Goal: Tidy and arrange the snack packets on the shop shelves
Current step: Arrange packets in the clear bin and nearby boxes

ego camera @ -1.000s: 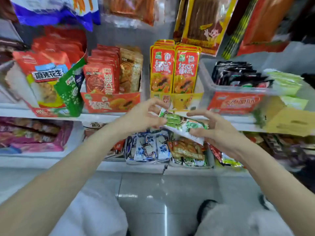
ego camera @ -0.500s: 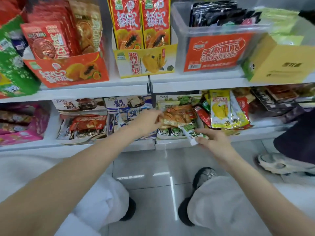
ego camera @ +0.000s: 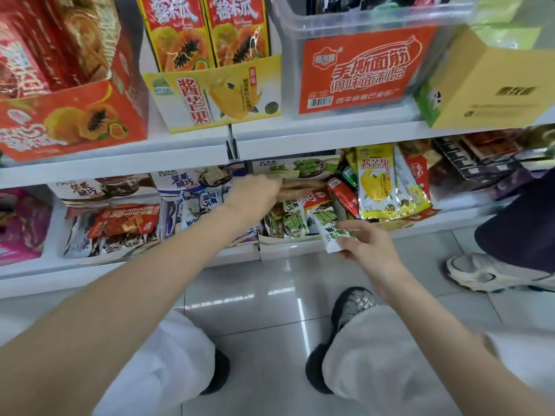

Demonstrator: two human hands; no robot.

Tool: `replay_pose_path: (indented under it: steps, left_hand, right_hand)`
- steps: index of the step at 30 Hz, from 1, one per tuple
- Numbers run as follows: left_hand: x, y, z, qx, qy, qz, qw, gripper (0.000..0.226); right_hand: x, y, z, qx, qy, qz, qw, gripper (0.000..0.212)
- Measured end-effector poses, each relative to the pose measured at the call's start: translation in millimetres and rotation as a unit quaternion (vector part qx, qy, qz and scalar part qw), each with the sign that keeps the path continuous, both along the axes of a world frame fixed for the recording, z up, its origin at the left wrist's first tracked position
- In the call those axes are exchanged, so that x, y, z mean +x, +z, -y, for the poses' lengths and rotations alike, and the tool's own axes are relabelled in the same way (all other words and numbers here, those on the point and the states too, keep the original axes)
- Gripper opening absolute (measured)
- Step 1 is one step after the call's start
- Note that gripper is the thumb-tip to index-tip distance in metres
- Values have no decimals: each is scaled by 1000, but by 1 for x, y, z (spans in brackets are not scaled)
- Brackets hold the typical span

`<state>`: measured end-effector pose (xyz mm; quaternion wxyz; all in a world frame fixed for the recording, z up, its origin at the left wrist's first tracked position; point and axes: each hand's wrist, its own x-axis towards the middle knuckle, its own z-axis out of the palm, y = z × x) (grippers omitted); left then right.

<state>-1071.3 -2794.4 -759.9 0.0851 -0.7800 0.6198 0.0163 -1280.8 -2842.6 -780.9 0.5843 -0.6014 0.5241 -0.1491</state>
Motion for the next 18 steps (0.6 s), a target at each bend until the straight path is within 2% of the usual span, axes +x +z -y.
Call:
replay_pose_path:
  steps: [4,6,8,10,12,14,15,18]
  left_hand:
    - [16,34,-48,-57,15,-32,998,26]
    - [23,49,-77,-70,15,-27,997,32]
    - [29,59,-102,-71,24,-15,997,35]
    - [35,63,-123,-41,40,-9,998,35]
    - [40,62,-134,-34,72,-35,996,34]
    - [42,58,-135,-53,102,-90,989,28]
    - [41,57,-134,-61,113,-118,985,24]
    - [38,56,-130,-58,118,-174,976,14]
  right_hand:
    - [27,2,0,-13,67,-23,997,21]
    - [47,-2,5,-73,135,-72,985,25]
    - [64,-4,9,-207,198,-188,939,30]
    - [73,1,13,-309,212,-228,899,37]
    - [82,9,20,-259,233,-196,917,51]
    - [94,8,26,-187,248,-220,925,66]
    - [99,6,28,-176,254,-245,919,65]
    - [106,3,25,-215,250,-291,898,36]
